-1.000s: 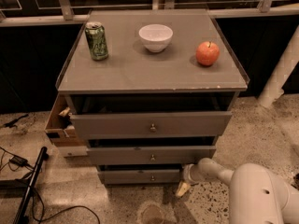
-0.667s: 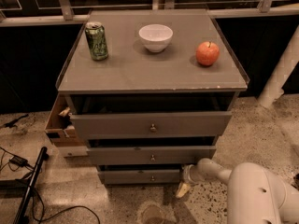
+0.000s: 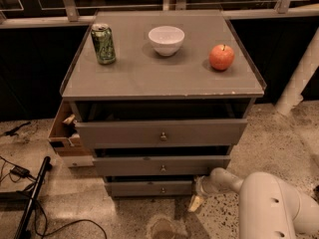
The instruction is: Open bottom drawer
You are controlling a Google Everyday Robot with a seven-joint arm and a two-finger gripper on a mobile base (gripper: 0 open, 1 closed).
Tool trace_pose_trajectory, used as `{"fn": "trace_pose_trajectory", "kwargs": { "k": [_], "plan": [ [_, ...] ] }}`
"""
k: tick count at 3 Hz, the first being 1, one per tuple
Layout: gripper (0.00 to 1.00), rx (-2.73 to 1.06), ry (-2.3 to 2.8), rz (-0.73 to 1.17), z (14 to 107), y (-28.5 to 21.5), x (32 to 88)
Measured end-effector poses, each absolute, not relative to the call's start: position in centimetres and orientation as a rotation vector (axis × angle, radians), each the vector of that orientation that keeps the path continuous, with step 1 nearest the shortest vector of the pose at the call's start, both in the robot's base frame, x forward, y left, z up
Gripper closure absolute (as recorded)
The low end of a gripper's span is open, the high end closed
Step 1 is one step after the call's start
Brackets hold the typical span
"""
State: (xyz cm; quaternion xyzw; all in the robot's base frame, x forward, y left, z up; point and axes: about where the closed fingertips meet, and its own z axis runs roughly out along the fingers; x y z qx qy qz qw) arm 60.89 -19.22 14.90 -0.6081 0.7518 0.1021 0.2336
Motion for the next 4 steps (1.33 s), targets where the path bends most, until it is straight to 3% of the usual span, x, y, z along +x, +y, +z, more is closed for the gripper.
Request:
{"fn": "trace_pose_trajectory", "kwargs": {
  "k": [3, 4],
  "plan": [
    [0.0, -1.67, 2.103, 0.355, 15.5, -20.1, 58.9],
    [0.0, -1.642, 2.148, 0.449, 16.8, -21.9, 55.8]
  ]
}}
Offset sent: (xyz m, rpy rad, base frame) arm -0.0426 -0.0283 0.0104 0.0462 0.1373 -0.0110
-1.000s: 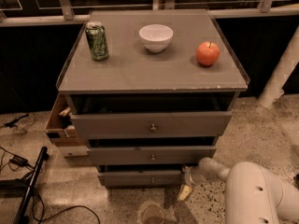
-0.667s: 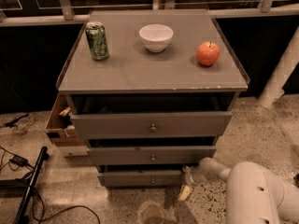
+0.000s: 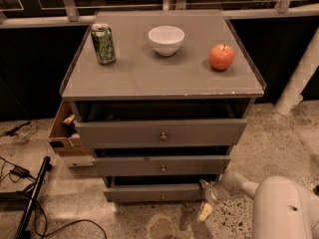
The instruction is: Open bottom drawer
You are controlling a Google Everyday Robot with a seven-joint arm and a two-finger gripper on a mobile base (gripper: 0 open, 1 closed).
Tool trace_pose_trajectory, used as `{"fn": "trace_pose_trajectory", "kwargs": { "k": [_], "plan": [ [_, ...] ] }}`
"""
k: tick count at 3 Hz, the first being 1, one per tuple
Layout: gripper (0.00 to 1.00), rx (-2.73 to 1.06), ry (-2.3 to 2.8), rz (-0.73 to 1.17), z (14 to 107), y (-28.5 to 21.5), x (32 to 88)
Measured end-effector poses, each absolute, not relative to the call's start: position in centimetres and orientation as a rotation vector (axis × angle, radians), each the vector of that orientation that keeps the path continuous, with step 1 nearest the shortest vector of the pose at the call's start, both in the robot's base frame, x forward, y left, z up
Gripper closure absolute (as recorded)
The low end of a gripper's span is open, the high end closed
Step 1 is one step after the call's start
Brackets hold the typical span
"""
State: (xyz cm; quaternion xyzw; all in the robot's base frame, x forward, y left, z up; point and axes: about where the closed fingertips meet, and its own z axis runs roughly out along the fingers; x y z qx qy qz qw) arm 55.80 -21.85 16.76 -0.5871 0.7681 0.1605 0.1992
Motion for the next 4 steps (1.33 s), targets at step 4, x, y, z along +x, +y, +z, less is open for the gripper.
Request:
{"fn": "trace_pose_trajectory", "kwargs": {
  "k": [4],
  "plan": [
    [0.0, -1.836, 2.325, 1.262, 24.1, -24.7, 41.8]
  ]
}}
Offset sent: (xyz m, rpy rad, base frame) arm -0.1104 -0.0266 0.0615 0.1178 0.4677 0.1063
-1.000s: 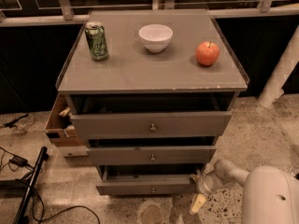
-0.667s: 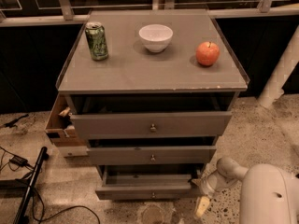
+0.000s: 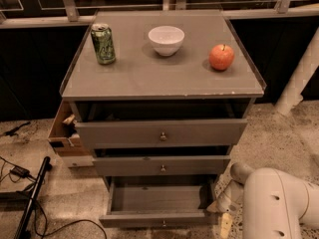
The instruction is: Open bottom drawer
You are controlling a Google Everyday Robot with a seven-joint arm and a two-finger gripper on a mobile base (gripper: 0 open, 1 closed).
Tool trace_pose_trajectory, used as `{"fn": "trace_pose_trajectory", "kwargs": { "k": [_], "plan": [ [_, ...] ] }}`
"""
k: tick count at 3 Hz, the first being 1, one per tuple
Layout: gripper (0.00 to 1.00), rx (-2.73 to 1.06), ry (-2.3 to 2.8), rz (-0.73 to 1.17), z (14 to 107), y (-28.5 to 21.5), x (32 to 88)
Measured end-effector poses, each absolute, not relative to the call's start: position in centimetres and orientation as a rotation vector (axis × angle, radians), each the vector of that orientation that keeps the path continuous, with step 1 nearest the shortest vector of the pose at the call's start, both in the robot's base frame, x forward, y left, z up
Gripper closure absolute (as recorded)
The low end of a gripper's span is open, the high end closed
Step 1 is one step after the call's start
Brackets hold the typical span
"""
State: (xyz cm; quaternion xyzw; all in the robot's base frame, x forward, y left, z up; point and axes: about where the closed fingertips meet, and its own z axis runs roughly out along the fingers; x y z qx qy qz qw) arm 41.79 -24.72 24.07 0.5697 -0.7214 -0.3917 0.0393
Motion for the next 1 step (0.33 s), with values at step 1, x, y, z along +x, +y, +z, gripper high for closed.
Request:
{"fn": "trace_pose_trajectory", "kwargs": {
  "k": [1],
  "plan": [
    [0.0, 1.746, -2.211, -1.201, 24.07, -24.72, 41.79]
  ]
}}
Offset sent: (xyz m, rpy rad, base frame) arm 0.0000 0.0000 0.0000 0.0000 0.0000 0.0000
